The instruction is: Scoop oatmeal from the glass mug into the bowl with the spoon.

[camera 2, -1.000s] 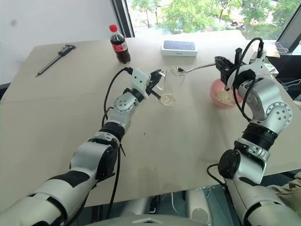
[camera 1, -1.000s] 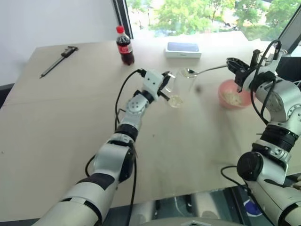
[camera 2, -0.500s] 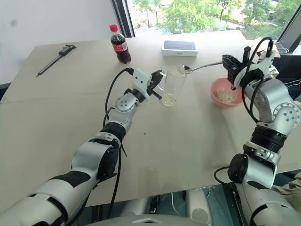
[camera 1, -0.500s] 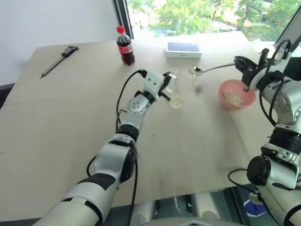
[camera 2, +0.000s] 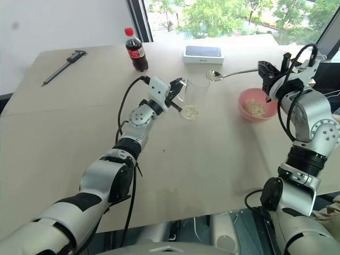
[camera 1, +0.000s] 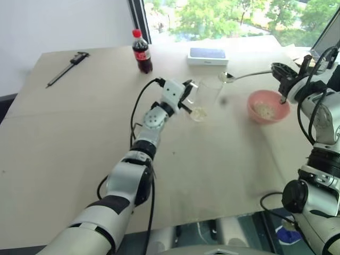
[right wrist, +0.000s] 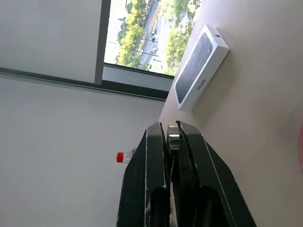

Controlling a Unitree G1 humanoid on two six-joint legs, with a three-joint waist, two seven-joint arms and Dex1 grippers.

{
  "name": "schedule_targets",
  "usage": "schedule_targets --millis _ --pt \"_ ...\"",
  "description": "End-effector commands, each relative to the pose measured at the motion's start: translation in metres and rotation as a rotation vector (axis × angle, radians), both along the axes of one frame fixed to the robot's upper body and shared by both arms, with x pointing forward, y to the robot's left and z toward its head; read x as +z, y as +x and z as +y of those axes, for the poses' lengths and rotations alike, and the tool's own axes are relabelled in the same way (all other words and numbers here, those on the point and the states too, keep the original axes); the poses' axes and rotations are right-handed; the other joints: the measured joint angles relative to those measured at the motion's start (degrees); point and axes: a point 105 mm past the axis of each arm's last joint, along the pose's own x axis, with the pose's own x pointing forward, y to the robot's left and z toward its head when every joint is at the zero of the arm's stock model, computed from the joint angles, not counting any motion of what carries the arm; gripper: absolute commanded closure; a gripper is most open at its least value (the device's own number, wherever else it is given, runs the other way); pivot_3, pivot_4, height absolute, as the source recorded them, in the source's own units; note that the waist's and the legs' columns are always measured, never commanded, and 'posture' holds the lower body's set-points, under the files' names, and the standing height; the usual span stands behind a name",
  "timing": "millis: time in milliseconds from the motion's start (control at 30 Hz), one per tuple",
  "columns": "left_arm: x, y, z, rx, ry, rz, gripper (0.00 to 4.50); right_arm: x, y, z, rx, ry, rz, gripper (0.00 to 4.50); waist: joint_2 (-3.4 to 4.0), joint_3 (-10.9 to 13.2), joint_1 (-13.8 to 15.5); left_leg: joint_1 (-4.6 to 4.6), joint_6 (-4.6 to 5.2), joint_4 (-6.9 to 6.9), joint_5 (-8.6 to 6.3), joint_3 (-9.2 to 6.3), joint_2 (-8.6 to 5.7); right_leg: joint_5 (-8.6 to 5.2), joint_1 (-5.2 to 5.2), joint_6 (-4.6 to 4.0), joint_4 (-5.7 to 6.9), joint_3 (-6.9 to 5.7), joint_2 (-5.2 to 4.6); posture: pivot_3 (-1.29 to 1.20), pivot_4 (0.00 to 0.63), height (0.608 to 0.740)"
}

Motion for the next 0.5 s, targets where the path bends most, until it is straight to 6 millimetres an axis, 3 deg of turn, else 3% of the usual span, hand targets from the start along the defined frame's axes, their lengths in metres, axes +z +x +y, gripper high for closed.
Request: schedule_targets --millis 33,500 --pt "0.009 -0.001 0.002 0.003 -0.004 -0.046 4.49 0.020 -0.011 -0.012 -0.034 0.011 -0.093 4.50 0.00 0.00 0.01 0.00 0.00 0.00 0.00 0.00 0.00 0.00 0.00 0.00 0.00 0.00 0.00 0.00 0.150 0.740" --pt "0.018 -0.001 0.016 0.028 -0.018 -0.079 4.49 -0.005 -0.028 -0.071 -0.226 -0.005 -0.054 4.50 -0.02 -0.01 0.19 0.02 0.03 0.00 -0.01 0.05 0.00 0.01 0.03 0.02 -0.06 0.03 0.00 0.00 0.150 0.740"
